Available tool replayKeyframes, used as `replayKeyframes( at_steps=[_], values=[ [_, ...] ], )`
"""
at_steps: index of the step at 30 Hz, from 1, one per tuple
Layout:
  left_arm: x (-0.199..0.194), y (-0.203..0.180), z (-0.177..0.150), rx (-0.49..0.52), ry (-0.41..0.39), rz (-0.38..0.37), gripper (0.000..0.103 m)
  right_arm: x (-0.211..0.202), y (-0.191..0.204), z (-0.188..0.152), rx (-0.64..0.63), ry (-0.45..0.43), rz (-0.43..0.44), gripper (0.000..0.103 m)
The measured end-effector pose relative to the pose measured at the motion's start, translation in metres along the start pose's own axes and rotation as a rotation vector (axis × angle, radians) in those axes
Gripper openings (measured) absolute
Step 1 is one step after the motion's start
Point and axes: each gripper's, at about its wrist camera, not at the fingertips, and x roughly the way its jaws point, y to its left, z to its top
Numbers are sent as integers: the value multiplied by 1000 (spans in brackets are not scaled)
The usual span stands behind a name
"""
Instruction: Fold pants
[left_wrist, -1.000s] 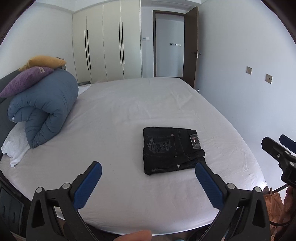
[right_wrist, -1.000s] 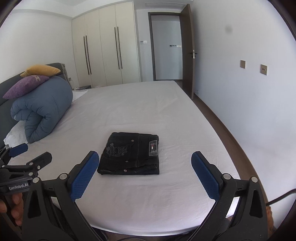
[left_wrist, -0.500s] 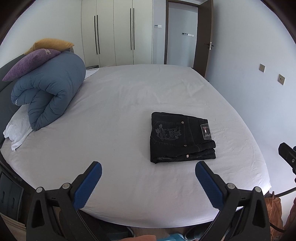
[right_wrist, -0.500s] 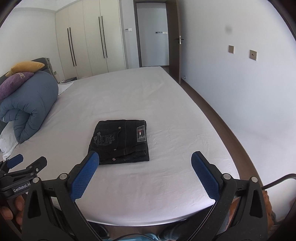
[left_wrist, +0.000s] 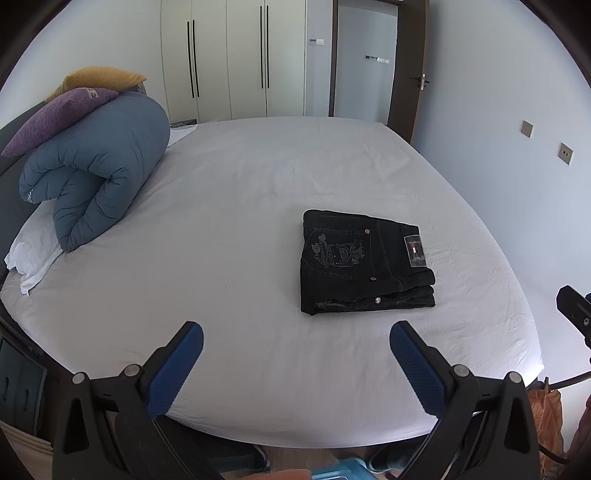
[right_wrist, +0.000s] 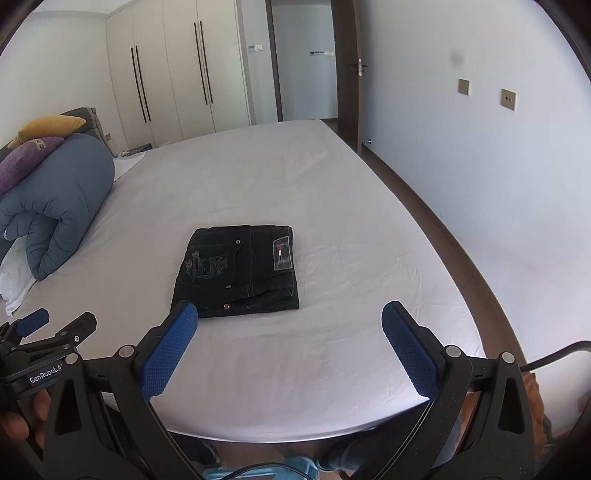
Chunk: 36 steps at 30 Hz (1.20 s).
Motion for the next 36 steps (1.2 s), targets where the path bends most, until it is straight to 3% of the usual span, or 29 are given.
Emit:
replayKeyframes(
  at_steps=[36],
  values=[
    [1,1,-7,-5,14,-6,103,14,6,-15,2,27,8,102]
  ],
)
